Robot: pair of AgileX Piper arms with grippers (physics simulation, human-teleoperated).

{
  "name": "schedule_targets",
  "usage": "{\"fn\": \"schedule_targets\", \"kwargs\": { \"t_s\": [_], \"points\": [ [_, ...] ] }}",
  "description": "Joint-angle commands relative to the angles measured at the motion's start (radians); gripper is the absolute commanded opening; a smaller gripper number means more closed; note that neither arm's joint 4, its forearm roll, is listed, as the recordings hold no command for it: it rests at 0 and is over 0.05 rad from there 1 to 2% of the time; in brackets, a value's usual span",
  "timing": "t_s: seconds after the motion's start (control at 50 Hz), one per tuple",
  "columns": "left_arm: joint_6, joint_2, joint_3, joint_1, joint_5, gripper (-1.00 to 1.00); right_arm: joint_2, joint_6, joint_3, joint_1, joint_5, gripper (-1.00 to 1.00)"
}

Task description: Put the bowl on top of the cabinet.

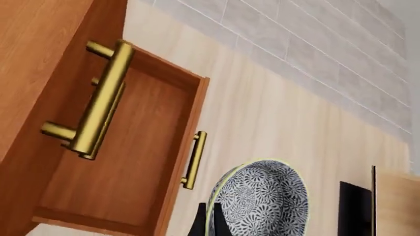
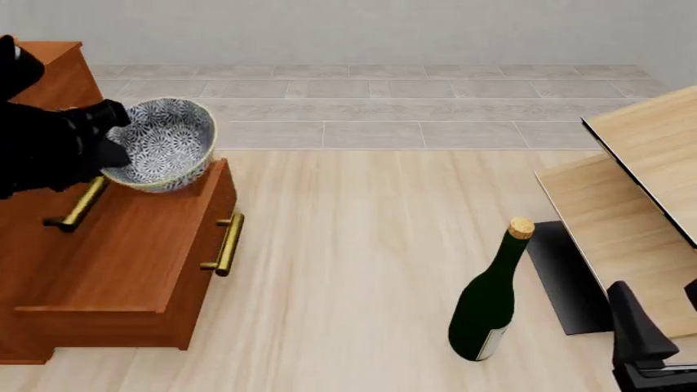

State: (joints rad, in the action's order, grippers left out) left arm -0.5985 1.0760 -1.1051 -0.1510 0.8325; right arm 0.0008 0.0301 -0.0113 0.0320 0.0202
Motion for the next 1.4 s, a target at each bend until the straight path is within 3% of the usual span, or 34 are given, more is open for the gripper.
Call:
{"fn": "schedule_targets", "kwargs": {
  "t_s": [0.02,0.08,0.18,0.2,0.22,0.24,0.3,0.32,0.36,0.46,0.62,0.7,0.92,0.94,0.98,1.0,1.1,1.2,1.4],
  "points": [
    [-0.052,0.071,-0.114,0.089,0.105,-1.00,0.000,0.008,0.004,0.003,0.002,1.00],
    [-0.068,0.080,-0.147,0.099,0.131,-1.00,0.000,0.010,0.004,0.004,0.002,1.00],
    [-0.017,0.112,-0.189,0.189,0.185,-1.00,0.000,0.012,0.002,0.005,-0.001,1.00],
    [-0.034,0.118,-0.192,0.163,0.175,-1.00,0.000,0.012,0.002,0.006,-0.001,1.00],
    [0.000,0.126,-0.207,0.198,0.193,-1.00,0.000,0.012,0.002,0.006,0.000,1.00],
    [-0.040,0.134,-0.205,0.169,0.187,-1.00,0.000,0.013,0.001,0.006,-0.001,1.00],
    [-0.026,0.148,-0.219,0.182,0.204,-1.00,0.000,0.014,0.001,0.007,-0.001,1.00],
    [-0.053,0.155,-0.229,0.152,0.201,-1.00,0.000,0.014,0.001,0.007,-0.001,1.00],
    [-0.010,0.161,-0.262,0.203,0.238,-1.00,0.000,0.014,0.002,0.007,0.000,1.00],
    [0.013,0.190,-0.339,0.210,0.287,-1.00,0.000,0.016,0.001,0.008,-0.001,1.00],
    [0.021,0.213,-0.425,0.220,0.351,-1.00,0.000,0.016,-0.003,0.008,-0.004,1.00],
    [-0.008,0.229,-0.481,0.203,0.386,-1.00,0.000,0.016,0.002,0.011,0.000,1.00],
    [-0.008,0.237,-0.549,0.222,0.387,-1.00,0.000,0.017,0.002,0.009,0.002,1.00],
    [0.023,0.219,-0.546,0.285,0.387,-1.00,0.000,0.017,0.002,0.009,0.002,1.00],
    [-0.021,0.244,-0.579,0.216,0.387,-1.00,0.000,0.017,0.001,0.008,0.001,1.00],
    [0.004,0.225,-0.561,0.284,0.387,-1.00,0.000,0.016,0.000,0.008,0.000,1.00],
    [-0.028,0.243,-0.599,0.270,0.387,-1.00,0.000,0.016,-0.001,0.007,-0.001,1.00],
    [-0.006,0.248,-0.638,0.348,0.387,-1.00,0.000,0.016,0.006,0.008,0.005,1.00],
    [-0.086,0.290,-0.716,0.439,0.387,-1.00,0.000,0.017,0.005,0.008,0.004,1.00]
  ]
}}
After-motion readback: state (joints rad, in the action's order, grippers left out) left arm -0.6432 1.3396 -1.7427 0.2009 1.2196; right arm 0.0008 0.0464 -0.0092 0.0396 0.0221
